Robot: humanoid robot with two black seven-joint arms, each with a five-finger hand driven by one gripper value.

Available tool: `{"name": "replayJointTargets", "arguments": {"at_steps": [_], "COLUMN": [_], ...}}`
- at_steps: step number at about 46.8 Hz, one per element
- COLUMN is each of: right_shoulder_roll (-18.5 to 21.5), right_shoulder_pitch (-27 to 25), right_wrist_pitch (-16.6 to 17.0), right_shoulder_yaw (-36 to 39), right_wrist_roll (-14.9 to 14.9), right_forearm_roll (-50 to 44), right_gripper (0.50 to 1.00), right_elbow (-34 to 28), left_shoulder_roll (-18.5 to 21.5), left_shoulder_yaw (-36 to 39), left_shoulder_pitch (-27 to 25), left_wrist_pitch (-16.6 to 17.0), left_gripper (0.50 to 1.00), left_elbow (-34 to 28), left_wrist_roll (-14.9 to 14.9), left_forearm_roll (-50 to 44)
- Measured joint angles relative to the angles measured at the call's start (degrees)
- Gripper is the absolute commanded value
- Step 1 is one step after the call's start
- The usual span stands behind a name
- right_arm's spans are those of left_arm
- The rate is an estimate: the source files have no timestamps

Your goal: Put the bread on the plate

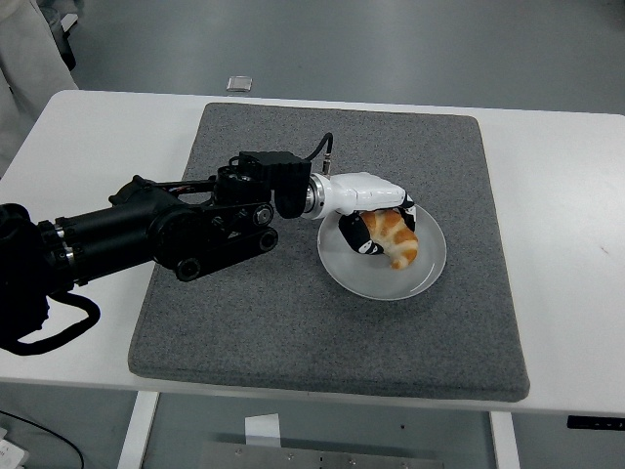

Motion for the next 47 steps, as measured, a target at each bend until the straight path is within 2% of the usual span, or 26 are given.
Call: {"name": "replayJointTargets", "arguments": {"at_steps": [2,6,20,34,47], "right_shoulder_roll": [0.0,0.0,0.0,0.0,0.0], "right_shoulder_pitch": [0.0,0.0,0.0,0.0,0.0], "right_wrist_pitch": [0.0,0.0,0.0,0.0,0.0], "right_shoulder_yaw": [0.0,0.0,0.0,0.0,0.0], "right_wrist_roll": [0.0,0.0,0.0,0.0,0.0], "right_forearm_roll": [0.0,0.0,0.0,0.0,0.0], "right_gripper": [0.932,0.932,0.932,0.932,0.932], "right_elbow": [0.0,0.0,0.0,0.0,0.0], "left_shoulder_roll": [0.0,0.0,0.1,0.7,2.7], "left_shoulder_yaw": [0.0,0.0,-0.2,-0.8,-1.8], "left_shoulder_pitch": [0.1,0.1,0.2,-0.1,-1.0], "left_wrist_pitch": [0.0,0.0,-0.2,-1.1,-2.2], "left_gripper": [0.750,0.831,0.996,1.000,1.000], "left_elbow": [0.0,0.0,-0.4,-1.2,-1.9], "left_wrist_roll": [0.0,0.0,0.0,0.0,0.0], "left_forearm_roll": [0.0,-0.3,-1.3,-5.5,-17.7]}}
